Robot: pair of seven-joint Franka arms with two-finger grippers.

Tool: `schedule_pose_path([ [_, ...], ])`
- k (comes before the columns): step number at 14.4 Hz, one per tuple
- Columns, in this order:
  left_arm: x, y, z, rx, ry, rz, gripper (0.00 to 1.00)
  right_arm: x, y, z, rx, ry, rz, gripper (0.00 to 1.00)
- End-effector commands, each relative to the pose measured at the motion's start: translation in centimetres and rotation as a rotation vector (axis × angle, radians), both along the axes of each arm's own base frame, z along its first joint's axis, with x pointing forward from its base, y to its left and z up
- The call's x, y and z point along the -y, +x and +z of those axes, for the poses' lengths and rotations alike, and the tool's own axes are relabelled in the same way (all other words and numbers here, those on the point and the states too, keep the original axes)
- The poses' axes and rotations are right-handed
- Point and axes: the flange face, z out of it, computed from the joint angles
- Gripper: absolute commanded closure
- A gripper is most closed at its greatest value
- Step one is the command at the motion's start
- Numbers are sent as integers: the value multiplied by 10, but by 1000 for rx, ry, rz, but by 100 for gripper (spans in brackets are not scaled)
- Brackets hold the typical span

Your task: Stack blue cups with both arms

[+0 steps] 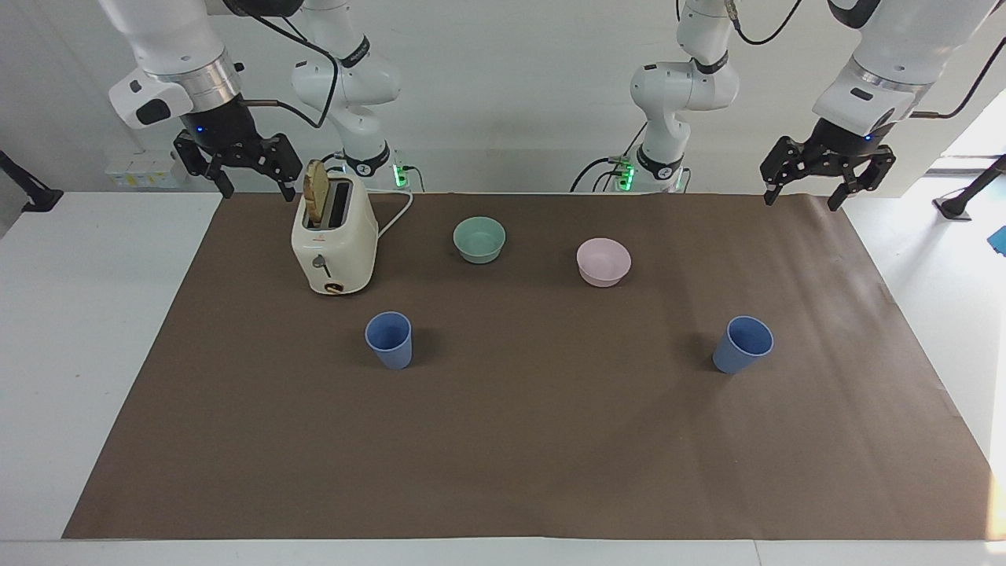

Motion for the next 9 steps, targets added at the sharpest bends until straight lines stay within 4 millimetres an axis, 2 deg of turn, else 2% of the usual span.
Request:
schedule_pose_path([
  [1,-7,-2,5,-4,8,0,0,2,-2,2,6,13,-16,0],
  [9,-7,-4,2,-18,11,7,0,2,-2,2,6,13,-16,0],
])
